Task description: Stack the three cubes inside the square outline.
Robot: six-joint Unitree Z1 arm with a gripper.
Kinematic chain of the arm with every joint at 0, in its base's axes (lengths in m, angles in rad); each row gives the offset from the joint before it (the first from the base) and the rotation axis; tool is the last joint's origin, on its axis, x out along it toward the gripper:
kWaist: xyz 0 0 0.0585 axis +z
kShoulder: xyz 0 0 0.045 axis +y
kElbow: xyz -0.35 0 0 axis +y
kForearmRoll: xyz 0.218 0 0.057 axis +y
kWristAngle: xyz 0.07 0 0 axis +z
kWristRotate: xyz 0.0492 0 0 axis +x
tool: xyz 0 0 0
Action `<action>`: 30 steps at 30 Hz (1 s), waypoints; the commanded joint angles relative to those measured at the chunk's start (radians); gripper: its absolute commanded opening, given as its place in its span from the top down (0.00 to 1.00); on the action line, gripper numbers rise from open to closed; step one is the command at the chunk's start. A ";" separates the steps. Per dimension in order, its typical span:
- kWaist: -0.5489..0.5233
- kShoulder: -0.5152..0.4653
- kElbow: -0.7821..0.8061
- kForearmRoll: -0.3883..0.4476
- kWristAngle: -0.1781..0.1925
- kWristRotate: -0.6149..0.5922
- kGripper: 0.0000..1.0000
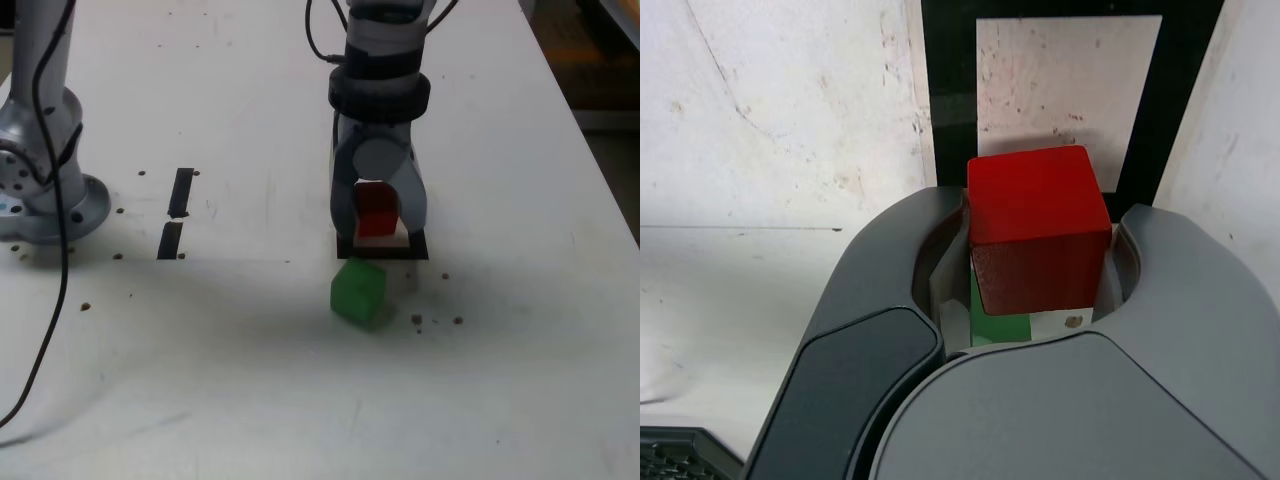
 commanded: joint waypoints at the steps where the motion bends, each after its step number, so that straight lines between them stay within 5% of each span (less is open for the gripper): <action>1: 0.005 0.003 0.003 -0.001 -0.001 0.004 0.89; 30: 0.049 0.027 0.017 -0.049 -0.013 0.056 0.87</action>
